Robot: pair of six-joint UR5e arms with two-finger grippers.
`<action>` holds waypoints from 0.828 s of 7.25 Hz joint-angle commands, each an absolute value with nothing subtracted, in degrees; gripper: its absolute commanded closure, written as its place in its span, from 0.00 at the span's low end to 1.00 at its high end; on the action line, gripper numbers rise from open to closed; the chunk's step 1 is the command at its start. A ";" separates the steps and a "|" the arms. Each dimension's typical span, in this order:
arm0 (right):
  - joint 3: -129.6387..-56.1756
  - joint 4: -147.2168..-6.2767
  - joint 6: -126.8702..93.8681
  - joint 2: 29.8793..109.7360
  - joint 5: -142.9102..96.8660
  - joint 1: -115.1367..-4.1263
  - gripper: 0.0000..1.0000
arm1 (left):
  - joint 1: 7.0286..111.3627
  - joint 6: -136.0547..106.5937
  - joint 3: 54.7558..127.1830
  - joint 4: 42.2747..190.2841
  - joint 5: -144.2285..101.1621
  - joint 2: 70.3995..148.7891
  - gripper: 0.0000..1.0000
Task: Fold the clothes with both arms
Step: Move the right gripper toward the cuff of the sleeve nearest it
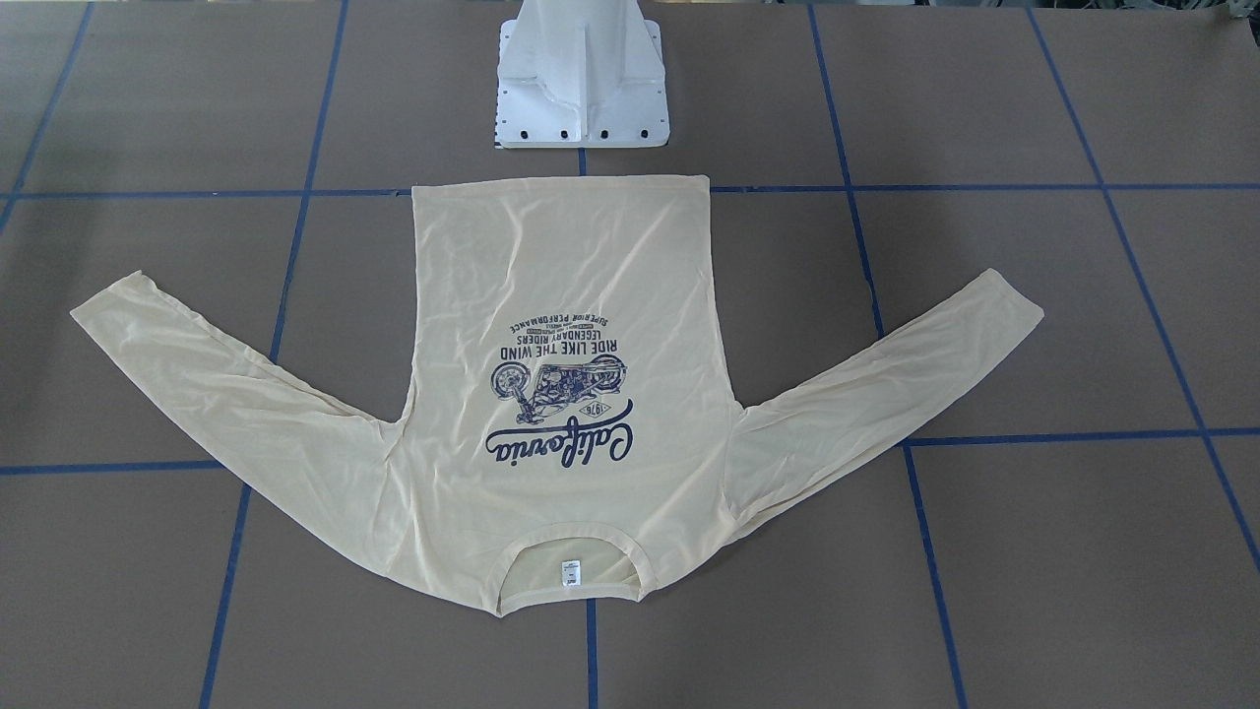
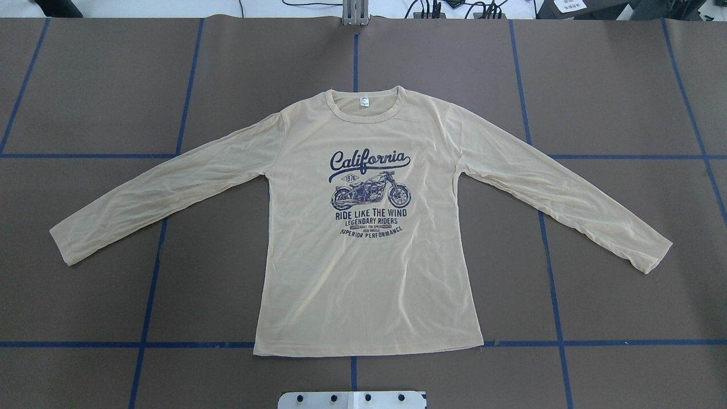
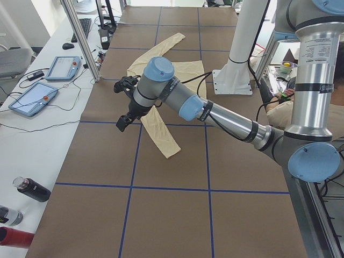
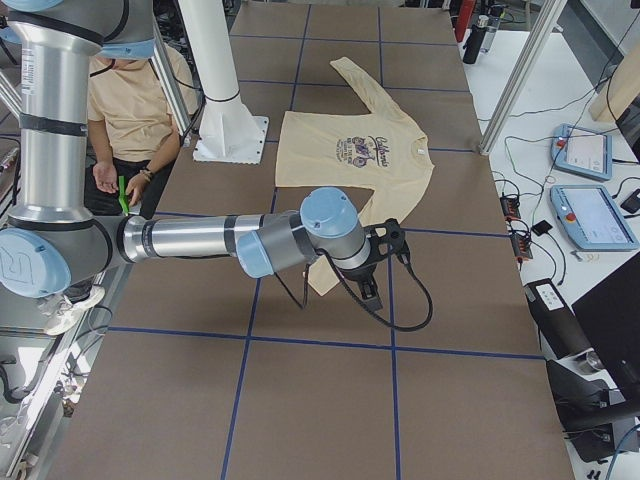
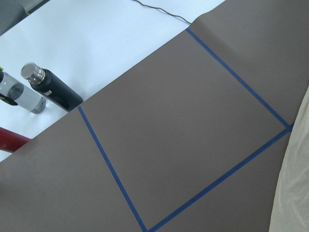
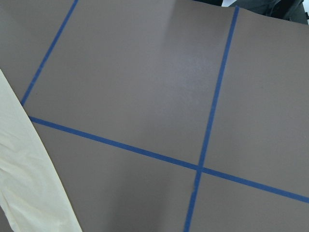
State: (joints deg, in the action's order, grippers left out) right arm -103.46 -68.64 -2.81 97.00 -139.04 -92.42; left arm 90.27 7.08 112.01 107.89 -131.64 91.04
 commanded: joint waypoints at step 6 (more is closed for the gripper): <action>-103.54 -43.09 -34.93 100.07 -128.78 -64.27 0.00 | 89.47 -2.11 111.19 114.17 -134.12 90.70 0.00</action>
State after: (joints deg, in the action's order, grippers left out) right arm -103.39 -45.51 -28.40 97.30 -130.48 -68.65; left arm 89.68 -2.08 111.48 114.11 -134.12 90.69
